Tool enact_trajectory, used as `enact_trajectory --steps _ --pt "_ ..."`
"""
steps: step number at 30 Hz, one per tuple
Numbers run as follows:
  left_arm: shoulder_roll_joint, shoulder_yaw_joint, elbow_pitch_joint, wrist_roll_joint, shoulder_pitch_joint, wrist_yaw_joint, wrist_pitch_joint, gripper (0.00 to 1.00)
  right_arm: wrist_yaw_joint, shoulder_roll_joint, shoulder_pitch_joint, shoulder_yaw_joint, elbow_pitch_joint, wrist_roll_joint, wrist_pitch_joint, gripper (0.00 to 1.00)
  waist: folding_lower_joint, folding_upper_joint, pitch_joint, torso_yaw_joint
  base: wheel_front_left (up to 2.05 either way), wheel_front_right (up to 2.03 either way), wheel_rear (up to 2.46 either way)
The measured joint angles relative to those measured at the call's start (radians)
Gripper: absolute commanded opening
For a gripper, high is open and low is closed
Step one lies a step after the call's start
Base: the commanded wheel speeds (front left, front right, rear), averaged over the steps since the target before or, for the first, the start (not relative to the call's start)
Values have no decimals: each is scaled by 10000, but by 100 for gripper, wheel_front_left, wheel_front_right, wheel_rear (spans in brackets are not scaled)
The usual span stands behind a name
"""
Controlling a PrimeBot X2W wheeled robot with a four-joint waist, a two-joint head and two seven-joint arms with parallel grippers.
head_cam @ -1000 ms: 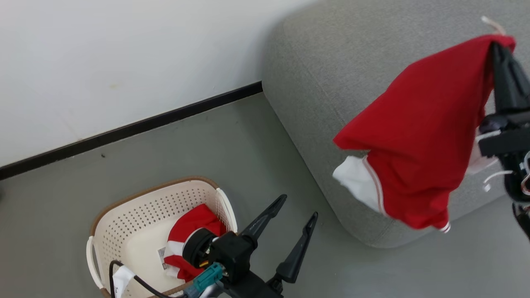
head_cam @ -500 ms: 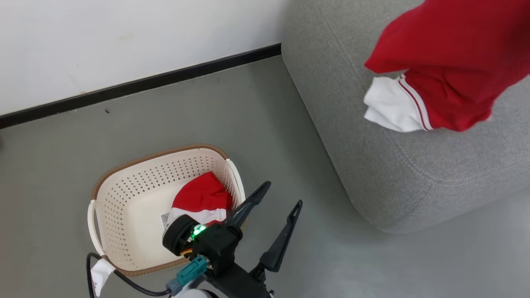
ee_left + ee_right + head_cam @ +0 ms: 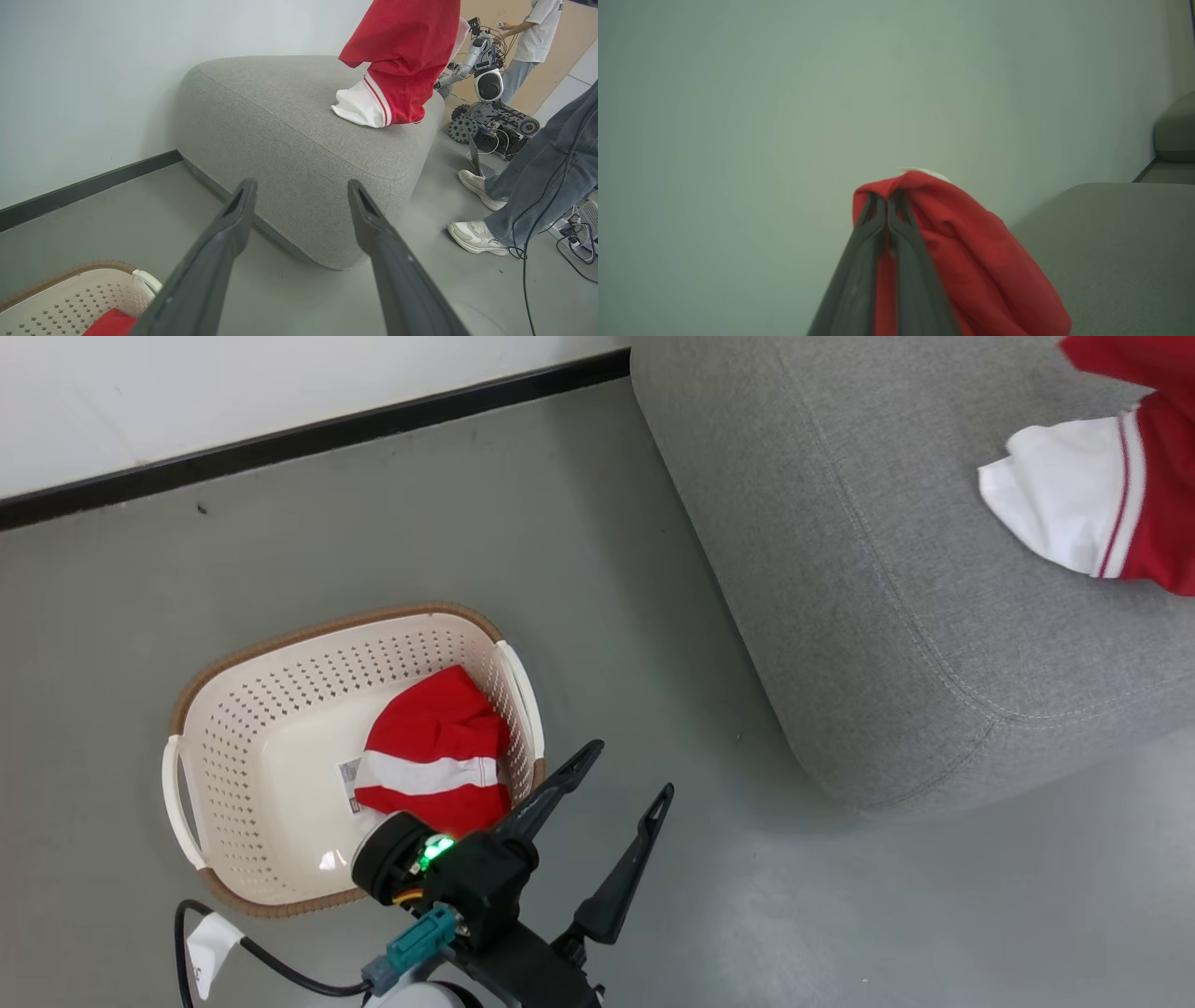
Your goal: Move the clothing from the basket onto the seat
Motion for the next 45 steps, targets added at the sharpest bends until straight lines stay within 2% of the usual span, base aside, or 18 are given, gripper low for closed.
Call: enact_trajectory --steps 8,19,29,40,41,42,43,44,45 --pt "443 280 -362 44 11 153 182 100 0 -61 -709 -56 800 -56 2 0 0 0 662 167 0 0 0" --pt "1147 727 -972 58 187 420 489 100 0 -763 -1408 -591 1983 -46 0 0 -1 0 1632 146 0 0 0" --pt "1244 815 -1200 144 178 510 719 100 0 94 -1127 -238 2602 -63 2 0 0 0 2143 -33 0 0 0" --pt "1300 955 -1350 146 177 685 884 100 0 190 -880 -98 3258 -90 0 0 -1 0 2282 -74 0 0 0" --pt "1289 953 -1367 146 174 685 884 100 0 230 -851 -63 3271 -92 0 7 0 0 2283 -79 0 0 0" --pt "1273 949 -1383 146 166 685 886 100 0 265 -831 -40 3287 -94 0 31 -1 0 2281 -83 0 0 0" --pt "1262 945 -1392 146 156 685 895 100 0 290 -808 -4 3289 -107 0 62 0 0 2278 -87 0 0 0" --pt "1256 945 -1394 146 145 685 895 100 0 313 -795 50 3287 -125 2 100 0 -1 2273 -93 0 0 0" --pt "1254 947 -1394 144 135 685 895 100 0 339 -784 117 3281 -178 2 100 0 -1 2265 -99 0 0 0"
